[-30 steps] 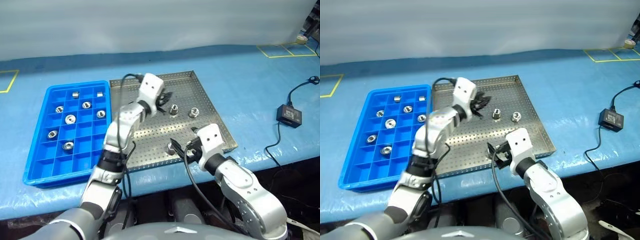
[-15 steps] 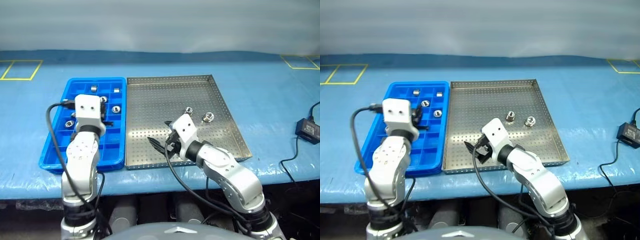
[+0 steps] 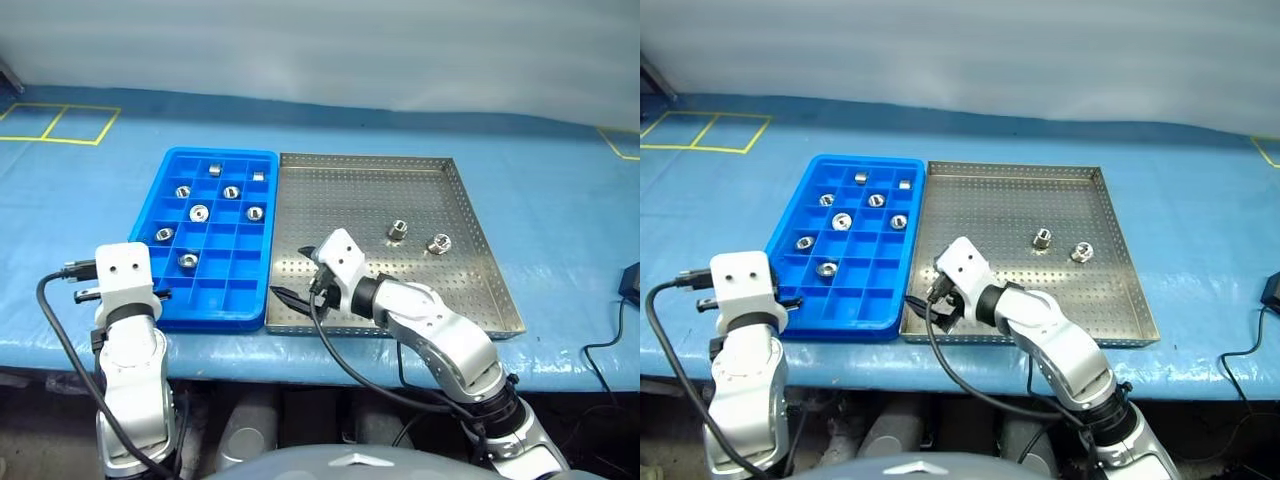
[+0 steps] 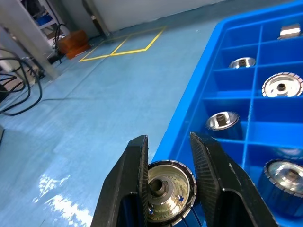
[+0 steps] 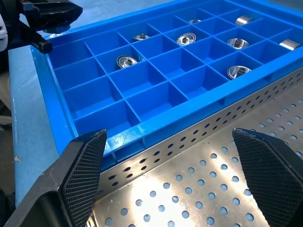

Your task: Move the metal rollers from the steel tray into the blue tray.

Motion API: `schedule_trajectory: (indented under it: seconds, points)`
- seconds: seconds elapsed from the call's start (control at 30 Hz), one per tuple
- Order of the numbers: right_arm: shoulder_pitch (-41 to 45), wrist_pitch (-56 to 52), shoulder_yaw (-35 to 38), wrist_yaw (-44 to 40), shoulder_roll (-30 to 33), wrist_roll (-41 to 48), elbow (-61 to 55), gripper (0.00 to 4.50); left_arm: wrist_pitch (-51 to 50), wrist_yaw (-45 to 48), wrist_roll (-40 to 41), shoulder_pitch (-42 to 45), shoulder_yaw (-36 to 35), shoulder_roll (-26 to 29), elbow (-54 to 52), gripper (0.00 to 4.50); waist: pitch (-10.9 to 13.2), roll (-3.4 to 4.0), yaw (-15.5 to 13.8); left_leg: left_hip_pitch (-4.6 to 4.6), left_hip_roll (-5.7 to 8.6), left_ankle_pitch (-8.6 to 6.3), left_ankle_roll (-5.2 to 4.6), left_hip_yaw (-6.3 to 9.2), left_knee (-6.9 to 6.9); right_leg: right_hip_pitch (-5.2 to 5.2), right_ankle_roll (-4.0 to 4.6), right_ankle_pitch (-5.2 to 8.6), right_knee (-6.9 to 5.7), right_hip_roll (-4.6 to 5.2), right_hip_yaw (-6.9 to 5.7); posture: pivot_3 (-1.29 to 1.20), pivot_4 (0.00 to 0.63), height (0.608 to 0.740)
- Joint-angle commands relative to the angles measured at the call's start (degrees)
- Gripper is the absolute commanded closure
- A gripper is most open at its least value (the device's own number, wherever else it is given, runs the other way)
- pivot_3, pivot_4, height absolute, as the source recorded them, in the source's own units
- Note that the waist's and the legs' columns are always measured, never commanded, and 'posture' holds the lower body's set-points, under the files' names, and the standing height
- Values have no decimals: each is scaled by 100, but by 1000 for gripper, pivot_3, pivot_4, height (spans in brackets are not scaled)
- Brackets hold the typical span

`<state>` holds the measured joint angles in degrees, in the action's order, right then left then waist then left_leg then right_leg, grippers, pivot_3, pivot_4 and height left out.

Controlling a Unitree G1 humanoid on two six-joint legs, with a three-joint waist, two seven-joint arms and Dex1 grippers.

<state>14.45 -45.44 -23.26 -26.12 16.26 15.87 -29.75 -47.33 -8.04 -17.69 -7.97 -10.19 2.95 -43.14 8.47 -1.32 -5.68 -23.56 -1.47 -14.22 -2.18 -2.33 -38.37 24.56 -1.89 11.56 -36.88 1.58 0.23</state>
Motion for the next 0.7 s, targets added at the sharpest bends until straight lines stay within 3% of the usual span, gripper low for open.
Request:
schedule_trajectory:
  seconds: [0.03,0.13,0.4,0.53,0.63,0.7]
  points:
    - [19,116,45,-13,-25,10,-126,0,227,-63,37,28,-138,-70,80,3439,0,0,-7,-1,0,0,0,2,0,0,0,0,0,2,-3,276,150,740]
    - [-28,90,68,33,-32,3,-194,0,302,1,201,94,-225,-118,280,3439,0,0,-1,-2,0,0,1,7,0,-1,5,3,0,4,-12,257,150,740]
    - [-366,-184,440,356,55,51,-607,0,345,217,296,234,-14,41,453,813,0,0,54,-11,0,0,1,18,1,1,11,7,3,6,-25,197,150,740]
    - [-420,-519,839,902,-40,-141,-587,0,596,586,628,263,141,65,461,813,1,0,83,-10,0,0,2,19,0,0,12,7,3,10,-27,177,150,740]
    - [-85,-766,1581,2001,-742,-472,167,0,1015,1466,1232,252,541,289,421,813,1,0,135,-9,-4,2,6,17,1,2,17,9,-1,14,-27,153,150,740]
    - [122,-639,1780,2308,-937,-666,608,0,1170,1834,1480,230,782,429,404,813,1,6,167,-10,-9,6,14,13,1,8,29,3,-2,13,-30,144,150,740]
